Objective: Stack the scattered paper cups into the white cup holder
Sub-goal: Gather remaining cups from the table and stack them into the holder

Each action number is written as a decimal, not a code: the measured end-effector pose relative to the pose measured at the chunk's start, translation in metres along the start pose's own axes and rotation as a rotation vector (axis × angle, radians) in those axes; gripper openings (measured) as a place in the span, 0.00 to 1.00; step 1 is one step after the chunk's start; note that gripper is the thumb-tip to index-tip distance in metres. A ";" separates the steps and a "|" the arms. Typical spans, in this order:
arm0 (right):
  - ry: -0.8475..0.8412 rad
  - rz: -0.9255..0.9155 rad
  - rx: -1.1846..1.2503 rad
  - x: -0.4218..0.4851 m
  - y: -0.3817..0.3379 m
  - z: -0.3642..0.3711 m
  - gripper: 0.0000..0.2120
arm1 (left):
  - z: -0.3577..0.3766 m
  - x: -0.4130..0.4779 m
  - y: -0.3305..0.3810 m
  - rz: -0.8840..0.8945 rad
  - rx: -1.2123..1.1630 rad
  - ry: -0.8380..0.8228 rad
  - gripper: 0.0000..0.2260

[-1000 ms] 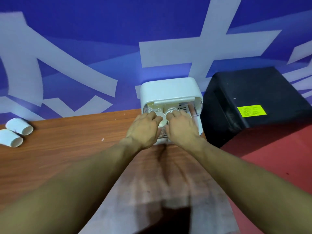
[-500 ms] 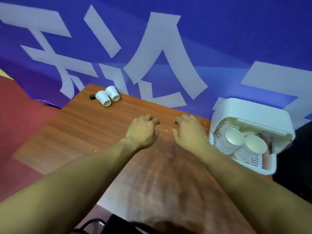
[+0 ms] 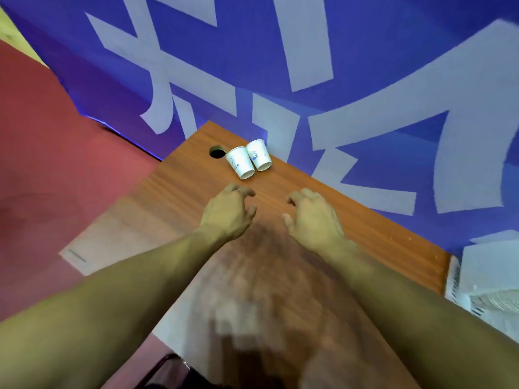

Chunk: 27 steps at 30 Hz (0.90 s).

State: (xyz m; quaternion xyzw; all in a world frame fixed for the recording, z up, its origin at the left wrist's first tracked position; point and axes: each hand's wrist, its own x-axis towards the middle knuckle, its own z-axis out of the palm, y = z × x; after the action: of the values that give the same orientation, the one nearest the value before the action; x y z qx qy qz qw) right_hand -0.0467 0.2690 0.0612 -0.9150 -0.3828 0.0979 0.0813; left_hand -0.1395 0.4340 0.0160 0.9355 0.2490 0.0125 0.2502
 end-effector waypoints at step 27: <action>-0.328 0.069 -0.133 0.282 -0.003 0.082 0.45 | 0.060 0.193 -0.112 -0.180 -0.280 -0.072 0.29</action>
State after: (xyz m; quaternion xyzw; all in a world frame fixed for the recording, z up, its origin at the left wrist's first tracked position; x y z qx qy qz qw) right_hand 0.1254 0.4790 -0.0509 -0.9029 -0.3647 0.2229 -0.0463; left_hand -0.0125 0.5814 -0.1091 0.8653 0.3185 -0.0089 0.3869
